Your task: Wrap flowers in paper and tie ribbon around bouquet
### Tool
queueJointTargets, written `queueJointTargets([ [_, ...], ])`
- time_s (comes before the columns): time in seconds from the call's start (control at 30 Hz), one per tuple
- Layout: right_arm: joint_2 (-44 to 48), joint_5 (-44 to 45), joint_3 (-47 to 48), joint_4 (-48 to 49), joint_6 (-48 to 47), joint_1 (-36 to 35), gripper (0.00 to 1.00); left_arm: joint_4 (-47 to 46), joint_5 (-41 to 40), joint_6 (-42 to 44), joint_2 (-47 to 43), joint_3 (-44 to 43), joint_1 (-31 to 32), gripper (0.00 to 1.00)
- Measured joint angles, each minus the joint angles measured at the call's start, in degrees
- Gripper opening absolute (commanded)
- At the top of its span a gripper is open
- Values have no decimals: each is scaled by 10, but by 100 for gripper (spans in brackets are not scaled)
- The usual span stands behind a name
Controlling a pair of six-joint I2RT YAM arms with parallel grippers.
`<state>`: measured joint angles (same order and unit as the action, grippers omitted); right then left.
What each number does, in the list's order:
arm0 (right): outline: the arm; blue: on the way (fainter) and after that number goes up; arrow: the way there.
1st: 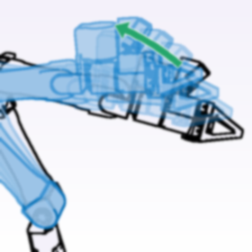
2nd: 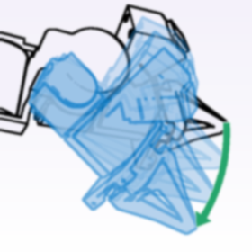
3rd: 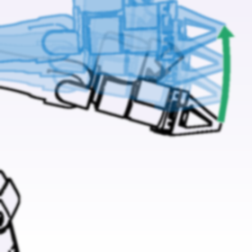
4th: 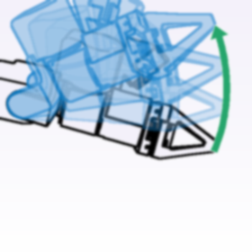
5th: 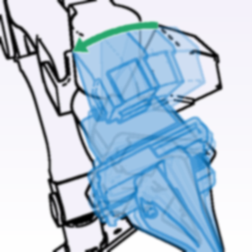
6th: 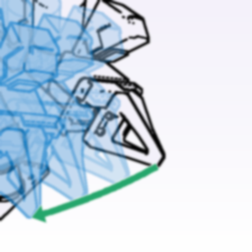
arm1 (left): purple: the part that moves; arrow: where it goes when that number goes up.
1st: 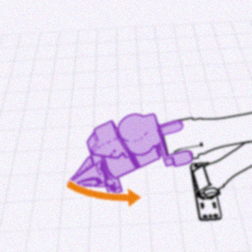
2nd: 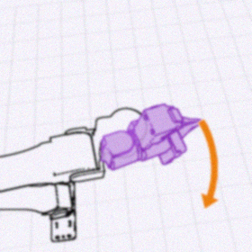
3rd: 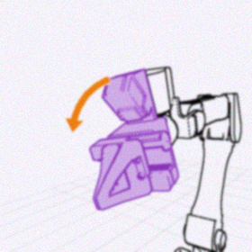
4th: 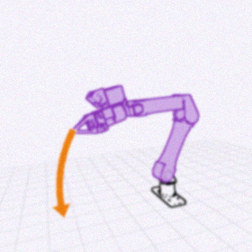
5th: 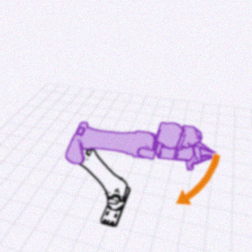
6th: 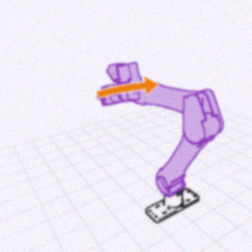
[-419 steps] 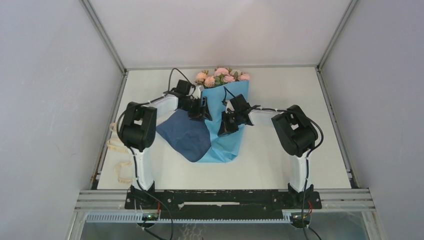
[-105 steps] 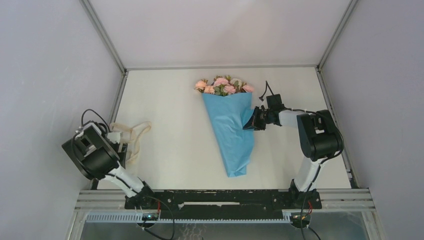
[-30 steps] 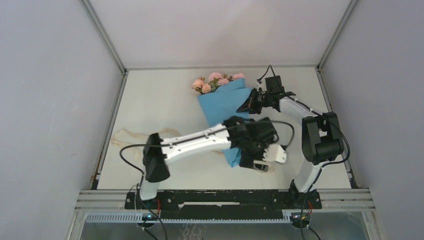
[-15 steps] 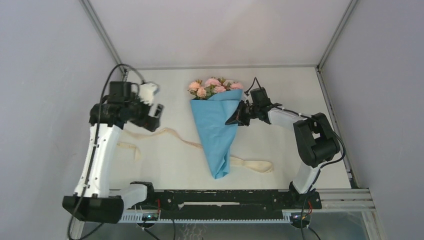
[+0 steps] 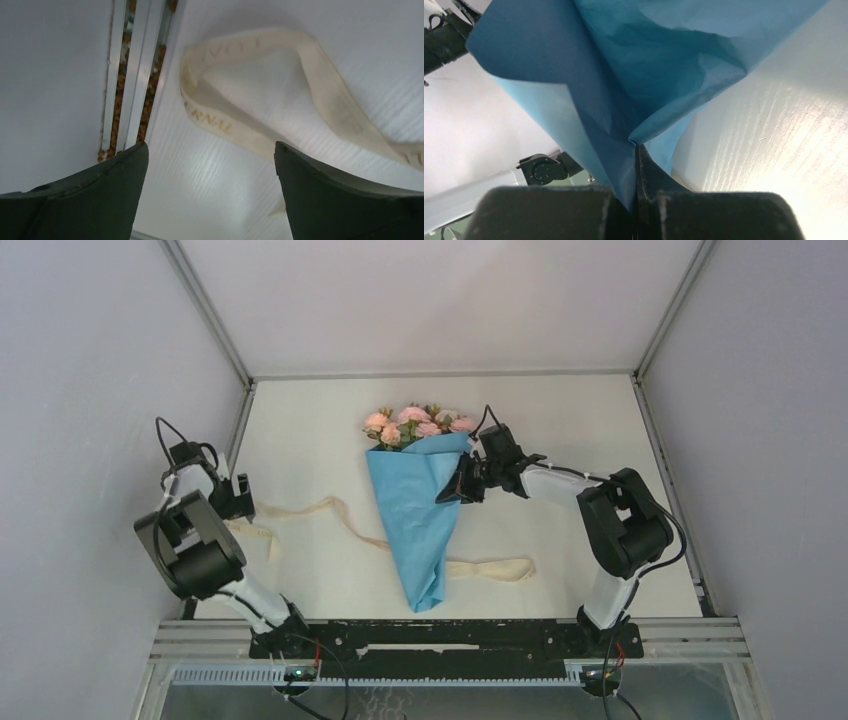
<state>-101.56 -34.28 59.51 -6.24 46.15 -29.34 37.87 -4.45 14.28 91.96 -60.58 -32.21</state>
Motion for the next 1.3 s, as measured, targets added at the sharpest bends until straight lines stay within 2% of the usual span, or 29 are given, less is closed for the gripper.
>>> queueJointTargets([
  [0.13, 0, 14, -3, -4, -2, -4, 0, -14, 13, -14, 85, -55, -6, 96],
  [0.23, 1, 24, -5, -10, -6, -5, 0, -18, 22, -23, 138, -103, -7, 84],
  [0.33, 7, 32, -10, -16, -9, -5, 0, -17, 40, -23, 166, -125, -7, 62],
  [0.5, 22, 41, -18, -18, -13, -3, 0, 6, 64, -2, 167, -123, -3, 2],
  [0.73, 23, 42, -26, -23, -24, 3, 0, 29, 83, 49, 130, -81, 3, 0],
  [0.87, 23, 38, -36, -21, -27, 6, 0, 91, 125, 59, 42, -66, 42, 0],
  [0.9, 23, 38, -39, -21, -28, 7, 0, 107, 138, 59, 8, -71, 71, 0],
  [0.93, 23, 37, -41, -20, -28, 8, 0, 136, 162, 62, -43, -93, 142, 0],
  [0.97, 22, 35, -43, -19, -28, 9, 0, 140, 172, 63, -54, -102, 163, 0],
  [1.03, 21, 31, -47, -13, -28, 11, 0, 172, 217, 65, -89, -173, 305, 0],
  [1.13, 17, 23, -56, 4, -28, 14, 0, 186, 297, 67, -89, -279, 486, 0],
  [1.2, 15, 15, -66, 18, -25, 19, 0, 190, 348, 58, -73, -318, 556, 0],
  [1.3, 11, 2, -83, 41, -17, 28, 0, 171, 398, 12, -12, -332, 591, 0],
])
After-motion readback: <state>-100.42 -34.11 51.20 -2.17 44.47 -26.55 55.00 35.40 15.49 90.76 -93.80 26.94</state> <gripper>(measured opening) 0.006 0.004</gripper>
